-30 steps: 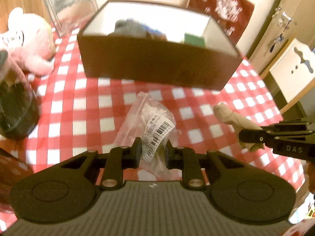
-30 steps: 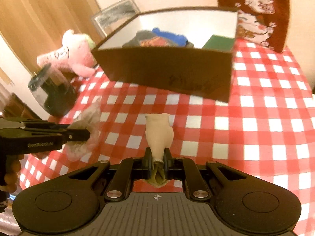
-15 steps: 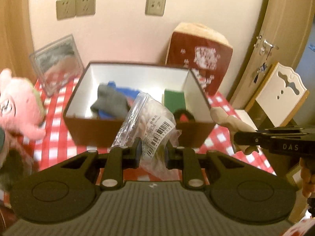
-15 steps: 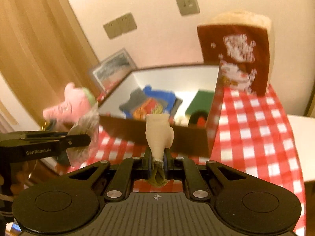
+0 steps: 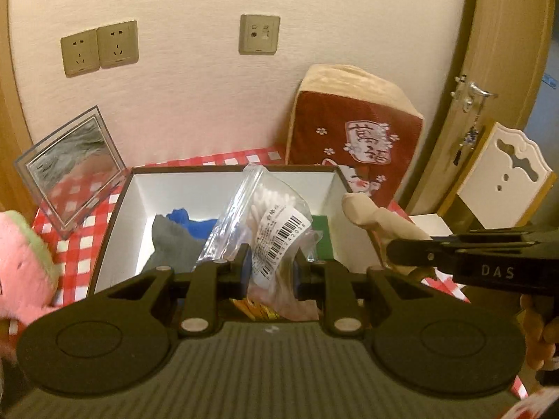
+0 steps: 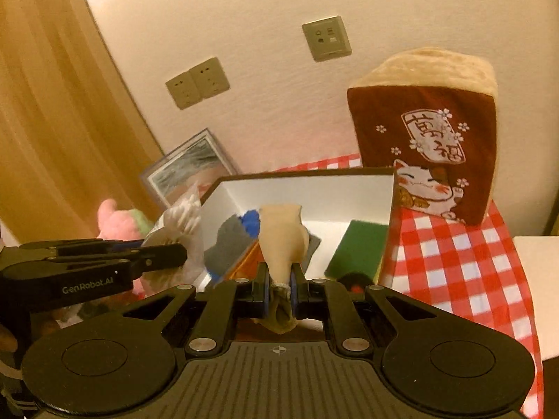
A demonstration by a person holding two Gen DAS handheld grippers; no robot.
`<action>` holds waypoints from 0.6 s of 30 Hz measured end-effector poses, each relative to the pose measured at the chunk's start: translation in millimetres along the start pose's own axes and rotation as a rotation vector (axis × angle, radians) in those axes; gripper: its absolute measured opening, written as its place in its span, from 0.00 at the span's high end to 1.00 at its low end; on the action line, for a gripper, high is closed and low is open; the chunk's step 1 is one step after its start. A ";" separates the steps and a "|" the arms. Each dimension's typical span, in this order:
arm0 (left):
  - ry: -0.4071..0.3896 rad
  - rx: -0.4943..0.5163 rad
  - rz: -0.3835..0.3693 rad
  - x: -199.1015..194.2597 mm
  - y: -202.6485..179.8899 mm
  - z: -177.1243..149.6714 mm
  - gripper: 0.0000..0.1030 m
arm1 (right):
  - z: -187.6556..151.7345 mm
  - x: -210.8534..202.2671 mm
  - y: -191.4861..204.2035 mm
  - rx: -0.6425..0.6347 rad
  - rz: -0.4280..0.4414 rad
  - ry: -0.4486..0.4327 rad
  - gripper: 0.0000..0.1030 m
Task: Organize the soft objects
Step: 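Lift the swab bag and tan glove and carry both over the box, then lower swab bag and tan glove into the box and open both tools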
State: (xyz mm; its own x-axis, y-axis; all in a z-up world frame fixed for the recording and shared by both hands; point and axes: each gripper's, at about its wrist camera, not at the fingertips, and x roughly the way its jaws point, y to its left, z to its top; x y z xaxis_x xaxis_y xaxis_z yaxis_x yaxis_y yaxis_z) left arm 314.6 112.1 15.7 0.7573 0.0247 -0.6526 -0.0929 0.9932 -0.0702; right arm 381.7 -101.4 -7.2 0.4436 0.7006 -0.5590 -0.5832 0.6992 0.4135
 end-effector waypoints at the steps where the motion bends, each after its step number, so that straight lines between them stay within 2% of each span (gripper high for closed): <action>1: 0.005 0.007 0.000 6.3 1.3 3.2 0.80 | 4.5 5.7 -3.0 0.012 0.000 0.002 0.89; 8: 0.056 0.005 0.012 56.4 18.6 23.5 0.80 | 29.3 48.4 -23.6 0.073 -0.001 0.031 0.89; 18: 0.091 0.000 0.017 102.3 33.1 42.5 0.80 | 45.4 103.9 -39.0 0.122 -0.012 0.075 0.89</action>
State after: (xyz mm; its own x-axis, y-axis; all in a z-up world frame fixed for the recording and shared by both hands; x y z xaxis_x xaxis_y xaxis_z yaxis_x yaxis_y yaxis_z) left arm 416.5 152.3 -21.4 0.6937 0.0307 -0.7196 -0.1052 0.9927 -0.0591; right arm 481.5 -49.4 -48.8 0.3955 0.6823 -0.6148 -0.4886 0.7231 0.4882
